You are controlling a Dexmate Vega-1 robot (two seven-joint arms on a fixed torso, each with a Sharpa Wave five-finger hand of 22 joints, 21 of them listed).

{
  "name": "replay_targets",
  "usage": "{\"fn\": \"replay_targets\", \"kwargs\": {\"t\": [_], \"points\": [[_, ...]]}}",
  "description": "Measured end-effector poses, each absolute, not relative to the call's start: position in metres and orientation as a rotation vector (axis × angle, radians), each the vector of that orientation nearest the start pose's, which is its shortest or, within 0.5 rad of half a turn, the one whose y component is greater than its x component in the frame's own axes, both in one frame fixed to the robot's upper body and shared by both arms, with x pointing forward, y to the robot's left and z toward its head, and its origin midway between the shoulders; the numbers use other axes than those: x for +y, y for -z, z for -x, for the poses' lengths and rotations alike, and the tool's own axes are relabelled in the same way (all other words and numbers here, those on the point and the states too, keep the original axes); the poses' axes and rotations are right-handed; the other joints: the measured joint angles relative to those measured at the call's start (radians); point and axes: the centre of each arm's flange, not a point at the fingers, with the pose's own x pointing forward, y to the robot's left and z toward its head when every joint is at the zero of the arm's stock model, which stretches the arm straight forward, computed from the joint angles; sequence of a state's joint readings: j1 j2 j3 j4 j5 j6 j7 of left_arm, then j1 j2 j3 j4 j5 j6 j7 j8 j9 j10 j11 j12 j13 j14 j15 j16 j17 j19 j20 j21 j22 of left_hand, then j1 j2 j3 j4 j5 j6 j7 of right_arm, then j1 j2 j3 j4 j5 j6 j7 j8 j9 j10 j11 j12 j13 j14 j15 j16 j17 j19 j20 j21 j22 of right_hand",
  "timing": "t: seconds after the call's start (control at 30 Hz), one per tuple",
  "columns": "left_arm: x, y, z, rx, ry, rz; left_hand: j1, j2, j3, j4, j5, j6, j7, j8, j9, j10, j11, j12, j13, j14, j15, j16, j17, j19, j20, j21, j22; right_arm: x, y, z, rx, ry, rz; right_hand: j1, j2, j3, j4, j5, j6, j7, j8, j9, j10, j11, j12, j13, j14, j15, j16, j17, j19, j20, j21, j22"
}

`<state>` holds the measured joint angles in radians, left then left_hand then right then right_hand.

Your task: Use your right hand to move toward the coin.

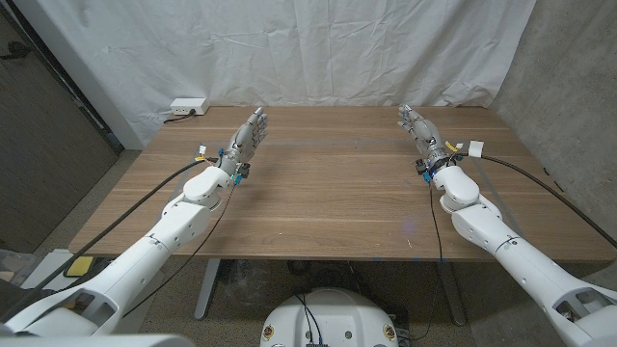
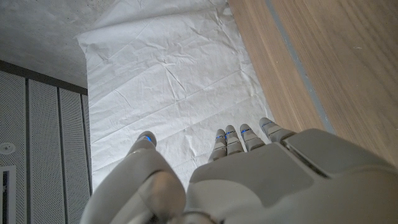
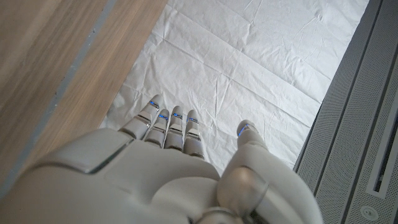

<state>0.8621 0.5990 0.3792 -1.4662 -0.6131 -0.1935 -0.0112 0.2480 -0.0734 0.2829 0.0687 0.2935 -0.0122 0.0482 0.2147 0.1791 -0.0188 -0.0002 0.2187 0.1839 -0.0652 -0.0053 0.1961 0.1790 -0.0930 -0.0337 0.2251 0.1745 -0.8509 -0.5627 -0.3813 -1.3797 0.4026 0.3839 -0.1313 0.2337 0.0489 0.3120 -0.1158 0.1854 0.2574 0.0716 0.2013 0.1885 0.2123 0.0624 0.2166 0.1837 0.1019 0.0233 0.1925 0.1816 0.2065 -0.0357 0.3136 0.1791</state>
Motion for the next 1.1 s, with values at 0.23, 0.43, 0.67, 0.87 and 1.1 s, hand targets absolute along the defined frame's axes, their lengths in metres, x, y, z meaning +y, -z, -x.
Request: {"fn": "replay_targets", "kwargs": {"t": [0.23,0.43,0.67,0.87,1.1], "points": [[0.278,0.002,-0.63,-0.596,0.26,-0.076,0.005,0.005,0.0,0.0,0.0,0.0,0.0,-0.005,0.0,0.0,0.0,0.0,0.0,0.0,0.0,0.0,0.0,0.0,0.0,0.0,0.0,-0.29,-0.008,-0.625,-0.775,-0.06,0.238,0.0,0.0,0.0,0.0,0.0,0.006,-0.006,0.0,0.0,-0.004,0.004,0.0,0.0,0.0,0.0,0.0,0.0,0.0,0.0,-0.008,0.0],[0.277,0.001,-0.63,-0.595,0.264,-0.077,0.005,0.005,0.002,-0.002,0.0,0.0,0.0,-0.006,0.0,0.0,0.0,0.0,0.0,0.0,0.0,0.0,0.0,0.0,0.0,0.0,0.0,-0.292,-0.01,-0.625,-0.785,-0.024,0.284,0.0,0.0,0.0,0.0,0.0,0.006,-0.006,0.0,0.0,-0.004,0.004,0.0,0.0,0.0,0.0,0.0,0.0,0.0,0.0,-0.008,0.0],[0.275,0.001,-0.631,-0.594,0.269,-0.079,0.009,0.009,0.004,-0.004,0.0,0.0,0.0,-0.006,0.0,0.0,0.0,0.0,0.0,0.0,0.0,-0.005,0.0,0.0,0.0,-0.004,0.0,-0.294,-0.012,-0.624,-0.795,0.004,0.314,0.007,0.001,0.004,-0.004,0.0,0.013,-0.013,0.0,0.0,0.002,-0.002,0.0,0.0,0.005,-0.005,0.0,0.0,0.004,-0.004,-0.008,0.0],[0.275,0.001,-0.631,-0.594,0.269,-0.079,0.013,0.013,0.004,-0.004,0.0,0.0,0.0,-0.006,0.0,0.0,0.0,-0.004,0.0,0.0,0.0,-0.005,0.0,0.0,0.0,-0.004,0.0,-0.295,-0.013,-0.623,-0.8,0.021,0.334,0.009,-0.001,0.004,-0.004,0.0,0.013,-0.013,0.0,0.0,0.006,-0.006,0.0,0.0,0.009,-0.009,0.0,0.0,0.005,-0.006,-0.014,0.0],[0.276,0.004,-0.631,-0.588,0.266,-0.078,0.013,0.013,0.0,-0.008,0.0,0.004,-0.004,-0.006,0.0,0.005,-0.005,-0.004,0.0,0.0,0.0,-0.005,0.0,0.0,0.0,-0.004,0.001,-0.295,-0.016,-0.623,-0.806,0.048,0.383,0.009,-0.001,0.004,-0.004,0.0,0.018,-0.018,0.0,0.0,0.007,-0.007,0.0,0.0,0.009,-0.009,0.0,0.0,0.005,-0.006,-0.014,0.0]]}}
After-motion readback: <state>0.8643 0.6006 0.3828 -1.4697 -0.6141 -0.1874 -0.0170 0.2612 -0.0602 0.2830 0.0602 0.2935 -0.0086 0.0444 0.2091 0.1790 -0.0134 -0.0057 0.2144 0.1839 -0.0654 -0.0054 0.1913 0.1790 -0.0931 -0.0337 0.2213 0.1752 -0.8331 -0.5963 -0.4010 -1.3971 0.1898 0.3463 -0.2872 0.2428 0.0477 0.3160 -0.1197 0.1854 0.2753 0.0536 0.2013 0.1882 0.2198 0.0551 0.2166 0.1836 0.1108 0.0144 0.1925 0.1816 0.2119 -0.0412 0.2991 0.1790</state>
